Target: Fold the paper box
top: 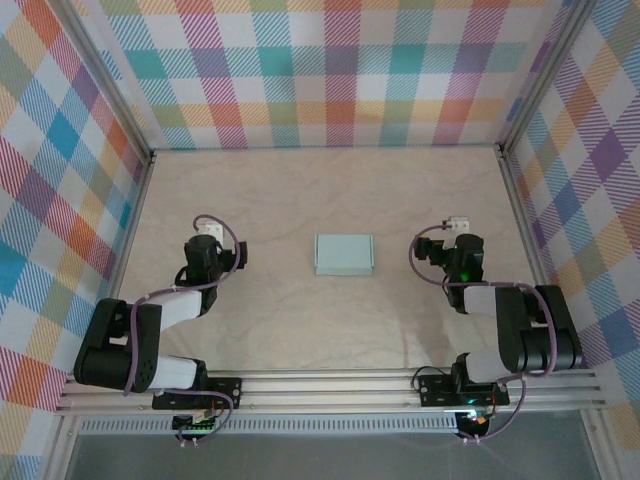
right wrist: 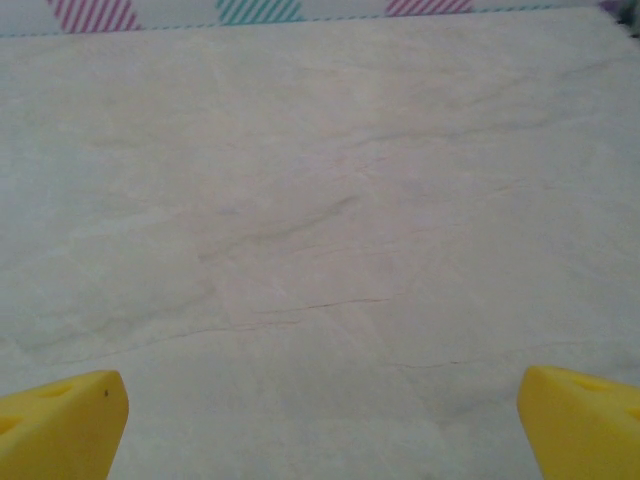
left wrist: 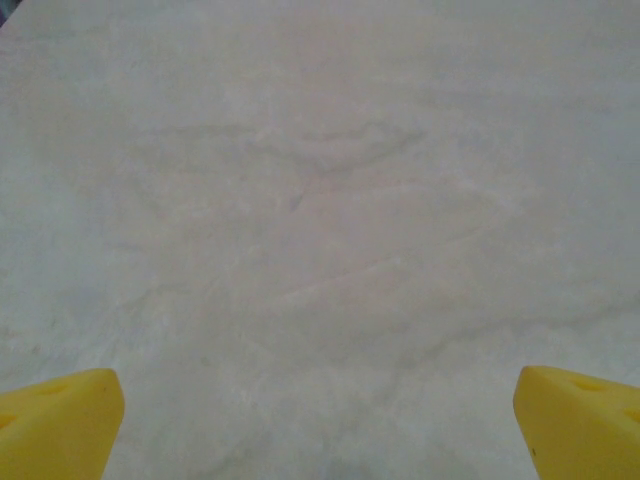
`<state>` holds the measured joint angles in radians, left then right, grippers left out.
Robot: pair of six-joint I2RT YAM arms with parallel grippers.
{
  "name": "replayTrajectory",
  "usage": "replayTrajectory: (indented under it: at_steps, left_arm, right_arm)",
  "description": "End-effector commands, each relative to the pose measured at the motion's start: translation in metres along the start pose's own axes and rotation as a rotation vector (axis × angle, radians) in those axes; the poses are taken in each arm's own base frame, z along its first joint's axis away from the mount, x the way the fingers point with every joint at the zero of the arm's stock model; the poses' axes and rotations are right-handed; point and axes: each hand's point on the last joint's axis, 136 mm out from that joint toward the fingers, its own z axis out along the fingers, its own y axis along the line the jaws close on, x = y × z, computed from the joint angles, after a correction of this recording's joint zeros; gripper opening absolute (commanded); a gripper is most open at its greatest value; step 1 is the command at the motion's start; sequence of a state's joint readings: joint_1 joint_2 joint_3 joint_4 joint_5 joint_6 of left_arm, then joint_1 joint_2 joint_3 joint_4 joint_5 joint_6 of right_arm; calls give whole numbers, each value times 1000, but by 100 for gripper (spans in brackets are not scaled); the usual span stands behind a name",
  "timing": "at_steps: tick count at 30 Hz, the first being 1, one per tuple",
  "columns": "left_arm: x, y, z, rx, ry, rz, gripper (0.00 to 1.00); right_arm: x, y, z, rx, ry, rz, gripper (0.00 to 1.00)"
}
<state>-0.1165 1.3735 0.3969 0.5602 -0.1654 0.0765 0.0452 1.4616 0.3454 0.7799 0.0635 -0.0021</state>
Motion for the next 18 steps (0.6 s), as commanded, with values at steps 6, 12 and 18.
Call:
replayTrajectory:
  at_steps: [6, 12, 18]
  left_arm:
    - [-9, -9, 28, 115, -66, -62, 100]
    - [-7, -3, 30, 95, -60, -81, 100]
    - [-7, -2, 30, 80, -61, -80, 100]
  right_arm:
    - [-18, 7, 14, -89, -47, 2, 100]
    - [-17, 1, 16, -71, -35, 22, 100]
    - [-18, 1, 16, -70, -36, 21, 100]
